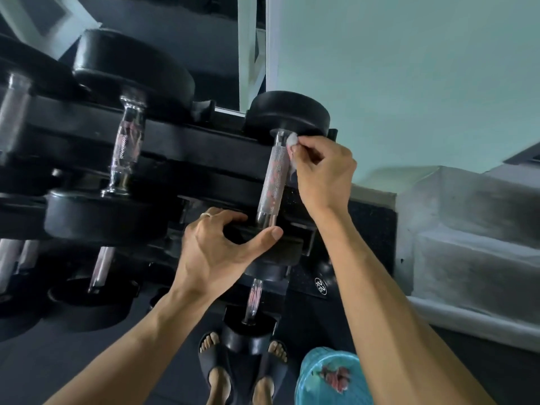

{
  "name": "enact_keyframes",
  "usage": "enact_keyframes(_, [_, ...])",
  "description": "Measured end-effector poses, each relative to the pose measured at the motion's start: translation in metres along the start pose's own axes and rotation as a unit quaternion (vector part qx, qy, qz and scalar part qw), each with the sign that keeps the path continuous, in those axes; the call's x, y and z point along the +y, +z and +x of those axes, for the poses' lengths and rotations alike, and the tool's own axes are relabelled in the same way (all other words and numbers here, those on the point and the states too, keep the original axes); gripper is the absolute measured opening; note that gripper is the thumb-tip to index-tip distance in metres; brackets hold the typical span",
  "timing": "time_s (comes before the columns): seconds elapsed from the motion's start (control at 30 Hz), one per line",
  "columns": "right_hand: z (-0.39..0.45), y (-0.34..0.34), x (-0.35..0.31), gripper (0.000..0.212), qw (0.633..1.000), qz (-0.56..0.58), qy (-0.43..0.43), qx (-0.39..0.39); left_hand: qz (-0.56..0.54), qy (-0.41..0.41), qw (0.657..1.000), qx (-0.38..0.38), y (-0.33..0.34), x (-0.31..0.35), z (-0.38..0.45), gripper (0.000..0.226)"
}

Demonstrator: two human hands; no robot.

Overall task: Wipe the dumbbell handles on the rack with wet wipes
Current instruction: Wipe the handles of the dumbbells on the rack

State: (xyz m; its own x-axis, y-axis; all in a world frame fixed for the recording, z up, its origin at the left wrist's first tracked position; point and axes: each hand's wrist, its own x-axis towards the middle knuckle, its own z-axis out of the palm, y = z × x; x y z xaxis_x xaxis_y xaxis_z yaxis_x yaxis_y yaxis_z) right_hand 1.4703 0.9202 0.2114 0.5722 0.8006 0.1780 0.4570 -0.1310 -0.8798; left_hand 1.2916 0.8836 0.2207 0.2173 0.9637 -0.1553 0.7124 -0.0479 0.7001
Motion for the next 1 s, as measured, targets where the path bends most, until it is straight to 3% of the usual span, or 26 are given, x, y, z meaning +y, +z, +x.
enact_keyframes(0.2, [-0.055,-0.025,0.008,0.006,0.988,-0.044,0.024,-0.149,-0.004,0.005,1.000,-0.010,0.000,-0.001,0.001,0.086])
enact_keyframes(0.4, [0.000,-0.003,-0.003,0.005,0.991,0.077,0.111,-0.019,-0.008,0.003,1.000,-0.003,0.001,0.001,0.000,0.084])
enact_keyframes(0.47, [-0.009,-0.005,0.002,0.010,0.986,0.084,0.137,-0.045,-0.010,0.004,1.000,-0.004,0.001,0.000,0.000,0.085])
enact_keyframes(0.53, [-0.035,-0.018,0.005,0.015,0.975,0.061,0.171,-0.125,-0.009,0.004,1.000,0.001,0.001,-0.001,0.000,0.088])
enact_keyframes(0.63, [-0.056,-0.031,0.006,0.010,0.968,-0.005,0.149,-0.204,-0.008,0.002,1.000,0.000,0.001,-0.001,0.000,0.093])
enact_keyframes(0.8, [-0.037,-0.019,0.003,0.009,0.980,0.029,0.147,-0.132,-0.010,0.005,1.000,-0.006,0.000,0.000,-0.002,0.096])
enact_keyframes(0.93, [-0.058,-0.033,0.006,0.005,0.964,-0.070,0.104,-0.236,-0.006,0.003,1.000,-0.006,0.001,0.000,-0.003,0.098])
enact_keyframes(1.0, [-0.055,-0.036,0.004,0.005,0.963,-0.066,0.094,-0.243,-0.008,0.002,1.000,-0.015,0.001,0.000,-0.003,0.097])
